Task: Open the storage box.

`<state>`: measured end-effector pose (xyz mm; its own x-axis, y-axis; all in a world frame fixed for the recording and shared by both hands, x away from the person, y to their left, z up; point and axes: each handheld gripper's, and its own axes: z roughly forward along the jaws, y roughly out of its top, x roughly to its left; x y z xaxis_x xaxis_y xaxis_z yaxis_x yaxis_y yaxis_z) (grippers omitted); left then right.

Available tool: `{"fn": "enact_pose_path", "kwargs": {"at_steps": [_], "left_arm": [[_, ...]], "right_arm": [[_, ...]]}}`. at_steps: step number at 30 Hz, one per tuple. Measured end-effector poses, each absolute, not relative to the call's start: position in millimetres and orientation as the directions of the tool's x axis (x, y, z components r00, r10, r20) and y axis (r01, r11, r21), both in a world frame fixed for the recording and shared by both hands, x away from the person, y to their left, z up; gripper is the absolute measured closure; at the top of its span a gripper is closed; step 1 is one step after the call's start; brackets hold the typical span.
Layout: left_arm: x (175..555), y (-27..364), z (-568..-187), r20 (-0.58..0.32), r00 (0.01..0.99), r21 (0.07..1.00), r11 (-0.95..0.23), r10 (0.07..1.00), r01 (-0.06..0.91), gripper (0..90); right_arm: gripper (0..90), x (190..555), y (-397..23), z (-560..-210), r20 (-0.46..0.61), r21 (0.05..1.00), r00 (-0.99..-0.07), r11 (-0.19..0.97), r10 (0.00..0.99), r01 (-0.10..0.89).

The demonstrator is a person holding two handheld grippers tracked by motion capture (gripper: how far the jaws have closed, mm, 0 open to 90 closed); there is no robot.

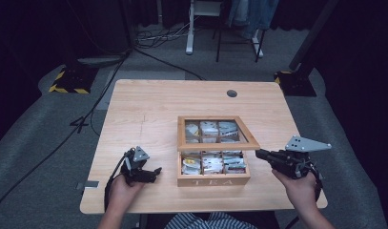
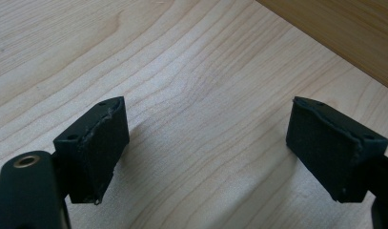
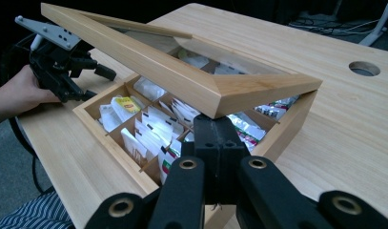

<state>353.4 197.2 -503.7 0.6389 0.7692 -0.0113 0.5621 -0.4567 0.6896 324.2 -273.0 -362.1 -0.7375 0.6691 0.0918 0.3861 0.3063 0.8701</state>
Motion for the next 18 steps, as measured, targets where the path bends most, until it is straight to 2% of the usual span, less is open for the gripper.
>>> {"fn": "enact_pose_path", "kwargs": {"at_steps": [13,18], "left_arm": [[351.5,194.3,-500.8,-0.016,0.606,0.672,-0.441,0.795,0.596,17.5],[351.8,195.8,-498.4,-0.023,0.594,0.661,-0.434,0.804,0.612,23.5]], "right_arm": [[90.0,332.9,-266.9,-355.0,0.065,0.891,-0.726,0.288,0.684,0.351],[90.0,335.7,-264.3,-352.2,0.054,0.897,-0.720,0.283,0.692,0.339]]}}
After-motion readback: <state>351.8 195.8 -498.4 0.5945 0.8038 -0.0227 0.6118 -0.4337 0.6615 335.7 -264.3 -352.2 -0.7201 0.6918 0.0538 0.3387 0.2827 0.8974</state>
